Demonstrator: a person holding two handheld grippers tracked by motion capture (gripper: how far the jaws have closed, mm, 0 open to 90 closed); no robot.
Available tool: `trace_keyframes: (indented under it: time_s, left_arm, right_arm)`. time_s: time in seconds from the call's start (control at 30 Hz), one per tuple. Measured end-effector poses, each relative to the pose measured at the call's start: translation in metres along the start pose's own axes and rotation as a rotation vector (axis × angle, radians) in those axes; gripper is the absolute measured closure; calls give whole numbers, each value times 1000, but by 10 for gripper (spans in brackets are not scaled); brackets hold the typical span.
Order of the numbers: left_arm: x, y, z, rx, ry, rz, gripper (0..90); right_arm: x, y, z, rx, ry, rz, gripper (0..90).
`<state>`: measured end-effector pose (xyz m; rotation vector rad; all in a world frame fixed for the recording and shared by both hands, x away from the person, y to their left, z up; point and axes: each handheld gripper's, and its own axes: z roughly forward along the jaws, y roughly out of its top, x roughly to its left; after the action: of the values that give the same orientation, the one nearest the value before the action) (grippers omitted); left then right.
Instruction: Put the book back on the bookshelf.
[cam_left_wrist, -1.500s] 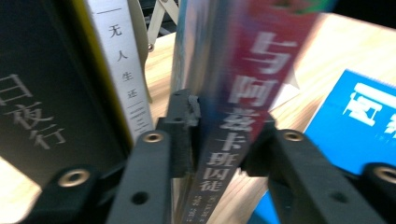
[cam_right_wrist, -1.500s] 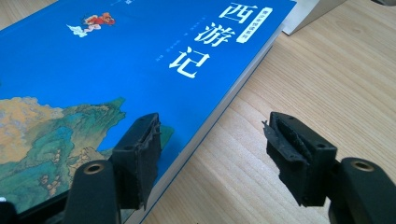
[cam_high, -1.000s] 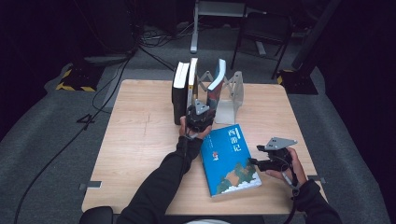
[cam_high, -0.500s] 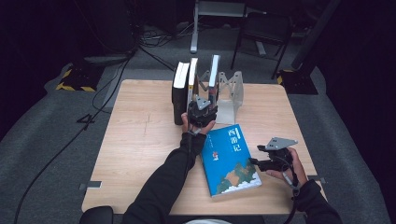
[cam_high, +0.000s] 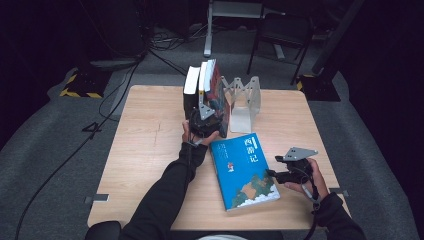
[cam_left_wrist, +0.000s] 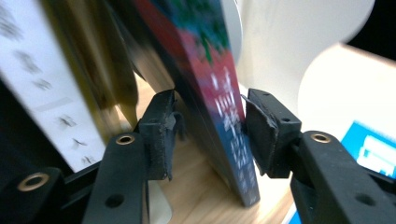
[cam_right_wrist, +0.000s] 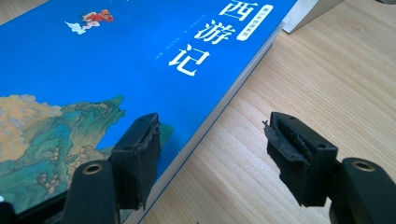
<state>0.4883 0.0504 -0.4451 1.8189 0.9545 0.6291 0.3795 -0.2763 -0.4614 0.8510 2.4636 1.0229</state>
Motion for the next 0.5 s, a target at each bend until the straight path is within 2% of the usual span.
trace_keyframes:
  time_s: [0.03, 0.1, 0.2, 0.23, 0.27, 0.33, 0.4, 0.5]
  left_arm:
    - [0, 0, 0, 0, 0, 0, 528]
    - [-2, -8, -1, 24, -9, 77, 518]
    - [-4, -18, -2, 52, -20, 157, 554]
    - [-4, -20, -1, 62, -18, 173, 606]
    - [-3, -22, 0, 68, -19, 180, 647]
    - [-3, -22, 1, 64, -37, 167, 688]
    - [-9, -21, 5, 75, -23, 191, 704]
    - [-10, -20, 6, 80, -20, 189, 701]
  right_arm:
    - [0, 0, 0, 0, 0, 0, 344]
    - [0, 0, -2, -2, 0, 1, 344]
    - [-1, -1, -2, -5, 0, 5, 344]
    - [-1, -1, -2, -5, 2, 5, 344]
    - [-1, -1, -1, -4, 4, 7, 344]
    - [0, 0, 0, 2, 2, 2, 344]
    - [1, 0, 1, 4, 1, 1, 344]
    - [2, 0, 1, 4, 4, -1, 344]
